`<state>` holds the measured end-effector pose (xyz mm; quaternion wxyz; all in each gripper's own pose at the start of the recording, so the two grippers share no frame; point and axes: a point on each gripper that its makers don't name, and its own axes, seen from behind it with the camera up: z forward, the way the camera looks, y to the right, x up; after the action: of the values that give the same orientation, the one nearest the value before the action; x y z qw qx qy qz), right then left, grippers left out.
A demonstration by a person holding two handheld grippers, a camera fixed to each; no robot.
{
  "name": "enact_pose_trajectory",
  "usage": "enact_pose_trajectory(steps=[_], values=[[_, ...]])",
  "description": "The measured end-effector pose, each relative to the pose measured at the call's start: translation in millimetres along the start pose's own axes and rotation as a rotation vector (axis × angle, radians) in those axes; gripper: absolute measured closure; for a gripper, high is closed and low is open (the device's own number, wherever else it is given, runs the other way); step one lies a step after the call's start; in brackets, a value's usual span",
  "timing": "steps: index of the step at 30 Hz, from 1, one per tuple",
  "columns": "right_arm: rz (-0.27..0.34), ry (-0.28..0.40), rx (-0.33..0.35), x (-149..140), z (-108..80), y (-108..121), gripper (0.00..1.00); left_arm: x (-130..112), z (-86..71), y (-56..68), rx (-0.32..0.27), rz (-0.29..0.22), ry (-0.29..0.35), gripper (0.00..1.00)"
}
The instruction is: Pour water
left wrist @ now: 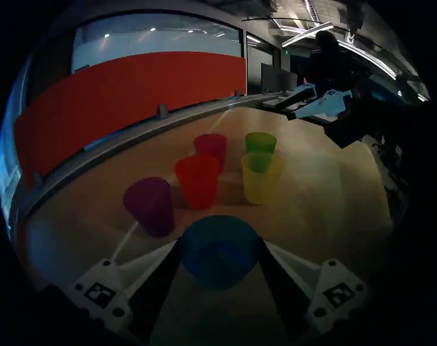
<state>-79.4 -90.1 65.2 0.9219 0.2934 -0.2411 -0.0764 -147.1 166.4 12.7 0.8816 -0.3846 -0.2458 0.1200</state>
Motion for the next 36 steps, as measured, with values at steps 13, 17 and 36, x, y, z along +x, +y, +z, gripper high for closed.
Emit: enact_pose_trajectory(steps=[13,17,36], values=[[-0.015,-0.049,0.015,-24.5,28.2,-5.5,0.00,22.7,-16.7,-7.2,0.020,-0.018,0.064,0.11],[-0.018,-0.065,0.018,-32.9,35.4,-7.4,0.00,27.7,-21.0,-11.1,0.031,-0.022,0.077,0.11],[-0.025,-0.082,0.009,-41.6,65.1,-3.0,0.00,32.7,-34.6,-20.9,0.059,-0.042,0.102,0.11]])
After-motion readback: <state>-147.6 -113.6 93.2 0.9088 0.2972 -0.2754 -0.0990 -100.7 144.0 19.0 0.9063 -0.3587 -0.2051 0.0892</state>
